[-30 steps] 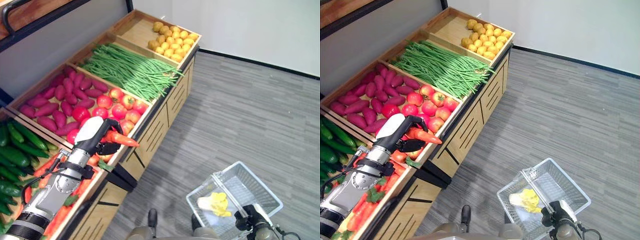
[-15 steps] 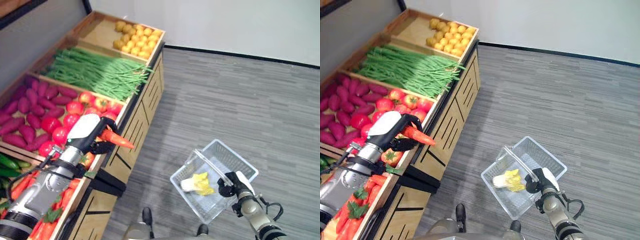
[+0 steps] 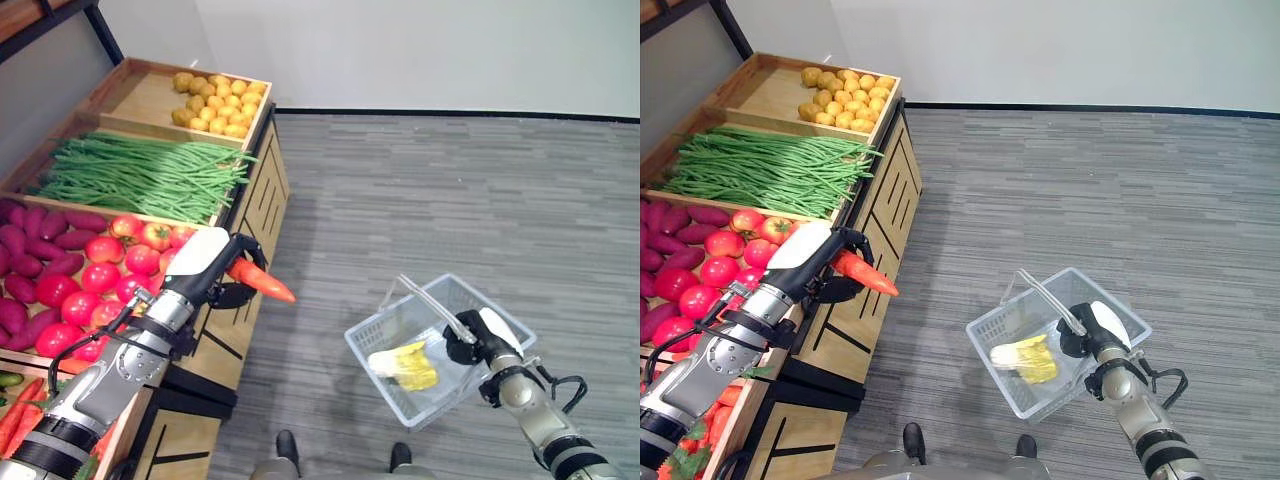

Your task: Get the vegetables into the basket

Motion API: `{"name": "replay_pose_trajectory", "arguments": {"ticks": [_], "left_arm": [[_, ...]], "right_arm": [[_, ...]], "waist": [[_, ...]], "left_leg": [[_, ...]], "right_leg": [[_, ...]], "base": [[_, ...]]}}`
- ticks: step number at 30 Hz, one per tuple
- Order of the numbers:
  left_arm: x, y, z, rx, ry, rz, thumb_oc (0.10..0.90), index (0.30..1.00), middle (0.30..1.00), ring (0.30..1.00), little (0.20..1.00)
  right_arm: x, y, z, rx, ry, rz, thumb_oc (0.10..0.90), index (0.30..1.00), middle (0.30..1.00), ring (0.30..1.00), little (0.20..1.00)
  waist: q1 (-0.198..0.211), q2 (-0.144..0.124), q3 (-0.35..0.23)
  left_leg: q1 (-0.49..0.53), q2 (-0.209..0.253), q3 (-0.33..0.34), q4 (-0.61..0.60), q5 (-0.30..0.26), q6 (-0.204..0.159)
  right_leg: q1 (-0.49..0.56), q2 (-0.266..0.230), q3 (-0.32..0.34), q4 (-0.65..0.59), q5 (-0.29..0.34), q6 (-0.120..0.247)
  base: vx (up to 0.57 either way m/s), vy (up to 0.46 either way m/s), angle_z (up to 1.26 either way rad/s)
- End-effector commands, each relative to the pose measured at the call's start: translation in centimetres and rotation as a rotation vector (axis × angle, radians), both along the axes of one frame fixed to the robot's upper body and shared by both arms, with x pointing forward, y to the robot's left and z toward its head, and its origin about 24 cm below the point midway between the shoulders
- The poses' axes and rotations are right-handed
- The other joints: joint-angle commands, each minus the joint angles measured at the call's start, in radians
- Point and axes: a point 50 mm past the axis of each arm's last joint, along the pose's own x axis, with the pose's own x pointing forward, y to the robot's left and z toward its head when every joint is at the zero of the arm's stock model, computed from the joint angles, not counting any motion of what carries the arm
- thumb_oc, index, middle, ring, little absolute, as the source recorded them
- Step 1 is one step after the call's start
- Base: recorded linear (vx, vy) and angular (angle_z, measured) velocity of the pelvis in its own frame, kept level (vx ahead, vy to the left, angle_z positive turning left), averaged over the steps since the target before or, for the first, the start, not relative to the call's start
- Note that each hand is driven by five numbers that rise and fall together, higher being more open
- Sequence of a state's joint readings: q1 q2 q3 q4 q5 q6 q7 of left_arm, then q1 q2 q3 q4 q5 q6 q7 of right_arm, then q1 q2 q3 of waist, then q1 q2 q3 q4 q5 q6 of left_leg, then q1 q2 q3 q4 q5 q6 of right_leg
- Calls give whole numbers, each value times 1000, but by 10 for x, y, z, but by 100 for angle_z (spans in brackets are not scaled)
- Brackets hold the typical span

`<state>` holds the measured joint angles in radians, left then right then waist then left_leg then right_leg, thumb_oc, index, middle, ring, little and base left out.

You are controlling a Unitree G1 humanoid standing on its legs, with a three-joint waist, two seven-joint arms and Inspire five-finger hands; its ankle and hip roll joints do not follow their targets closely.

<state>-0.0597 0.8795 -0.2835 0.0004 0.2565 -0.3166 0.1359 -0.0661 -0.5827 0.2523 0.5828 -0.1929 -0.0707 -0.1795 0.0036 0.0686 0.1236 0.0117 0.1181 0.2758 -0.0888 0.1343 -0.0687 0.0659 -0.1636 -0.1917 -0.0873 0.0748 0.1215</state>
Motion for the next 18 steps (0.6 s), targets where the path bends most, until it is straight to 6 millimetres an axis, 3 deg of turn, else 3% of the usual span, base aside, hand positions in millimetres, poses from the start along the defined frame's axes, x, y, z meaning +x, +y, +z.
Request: {"name": "replay_pose_trajectory", "arguments": {"ticks": [1,8,10,15,18], "left_arm": [[18,-24,50,-27,-206,-148,400,300,300,300,300],[23,-61,50,20,-183,-327,400,300,300,300,300],[26,-80,46,25,-173,-394,400,300,300,300,300],[33,-93,37,10,-149,-404,400,300,300,300,300],[40,-98,24,73,-108,-397,400,300,300,300,300]], "right_arm": [[62,37,91,71,-454,195,400,300,300,300,300],[74,53,109,80,-530,251,400,300,300,300,300],[83,65,122,77,-580,284,400,300,300,300,300],[90,83,132,127,-631,311,400,300,300,300,300],[90,116,145,283,-695,385,400,300,300,300,300]], "waist": [[-5,-44,-86],[-16,-45,-101],[-17,-48,-107],[-17,-51,-116],[-20,-50,-119]], "left_leg": [[40,-4,-20,1,-87,-21],[45,-12,-17,1,-94,-16],[45,-14,-21,1,-95,-15],[39,-13,-26,1,-92,-16],[38,-9,-26,1,-88,-18]], "right_leg": [[-39,-47,16,0,8,73],[-40,-59,24,0,18,79],[-39,-62,25,0,20,80],[-38,-61,19,0,21,79],[-39,-57,21,0,22,76]], "base": [[-8,7,-11],[-6,5,-8],[0,0,0],[-1,-3,1],[0,0,0]]}}
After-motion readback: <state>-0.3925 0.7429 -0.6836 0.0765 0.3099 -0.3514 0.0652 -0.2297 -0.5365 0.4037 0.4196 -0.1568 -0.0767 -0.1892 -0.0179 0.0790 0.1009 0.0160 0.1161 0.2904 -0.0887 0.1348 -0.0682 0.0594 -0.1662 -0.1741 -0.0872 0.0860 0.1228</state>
